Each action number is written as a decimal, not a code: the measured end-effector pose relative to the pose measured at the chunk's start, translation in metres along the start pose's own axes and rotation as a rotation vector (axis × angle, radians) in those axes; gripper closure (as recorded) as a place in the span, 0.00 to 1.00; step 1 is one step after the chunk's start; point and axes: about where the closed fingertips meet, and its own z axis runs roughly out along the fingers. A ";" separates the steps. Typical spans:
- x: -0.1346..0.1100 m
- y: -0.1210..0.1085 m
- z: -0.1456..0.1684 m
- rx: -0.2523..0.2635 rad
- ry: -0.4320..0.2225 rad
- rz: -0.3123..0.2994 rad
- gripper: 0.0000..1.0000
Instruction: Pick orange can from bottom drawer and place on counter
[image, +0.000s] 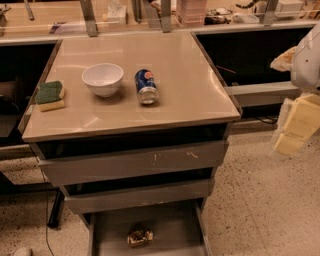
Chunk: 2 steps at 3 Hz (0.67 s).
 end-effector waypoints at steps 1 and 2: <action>-0.018 0.036 0.029 -0.034 -0.030 0.046 0.00; -0.029 0.075 0.095 -0.105 -0.027 0.064 0.00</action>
Offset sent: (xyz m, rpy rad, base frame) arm -0.0568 0.1057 -0.2419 0.0711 0.2633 -0.0314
